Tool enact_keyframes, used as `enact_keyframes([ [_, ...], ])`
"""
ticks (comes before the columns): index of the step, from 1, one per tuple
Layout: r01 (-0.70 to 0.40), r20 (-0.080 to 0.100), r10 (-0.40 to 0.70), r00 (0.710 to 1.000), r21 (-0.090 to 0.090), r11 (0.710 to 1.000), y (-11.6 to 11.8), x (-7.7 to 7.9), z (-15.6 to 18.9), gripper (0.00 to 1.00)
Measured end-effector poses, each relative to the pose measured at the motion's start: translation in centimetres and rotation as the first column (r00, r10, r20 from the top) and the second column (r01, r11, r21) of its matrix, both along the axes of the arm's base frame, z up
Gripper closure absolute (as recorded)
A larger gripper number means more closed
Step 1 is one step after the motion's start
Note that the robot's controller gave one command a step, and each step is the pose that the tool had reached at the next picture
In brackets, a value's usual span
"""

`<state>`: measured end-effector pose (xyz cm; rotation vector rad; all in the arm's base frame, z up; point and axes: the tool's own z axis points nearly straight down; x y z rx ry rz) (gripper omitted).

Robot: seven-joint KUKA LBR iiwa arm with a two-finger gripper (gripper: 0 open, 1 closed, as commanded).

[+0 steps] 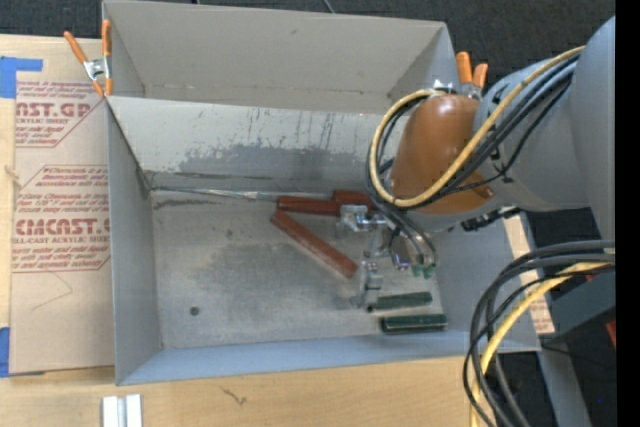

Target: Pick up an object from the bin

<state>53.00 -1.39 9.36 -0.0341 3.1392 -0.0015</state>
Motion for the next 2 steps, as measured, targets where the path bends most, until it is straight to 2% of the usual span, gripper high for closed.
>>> enact_keyframes([
  [1,0.113,0.000,-0.113,0.994,0.002,0.994,4.01,1.66,-2.36,1.00],
  [2,0.113,0.000,-0.113,0.994,0.002,0.994,4.01,1.66,-2.36,1.00],
])
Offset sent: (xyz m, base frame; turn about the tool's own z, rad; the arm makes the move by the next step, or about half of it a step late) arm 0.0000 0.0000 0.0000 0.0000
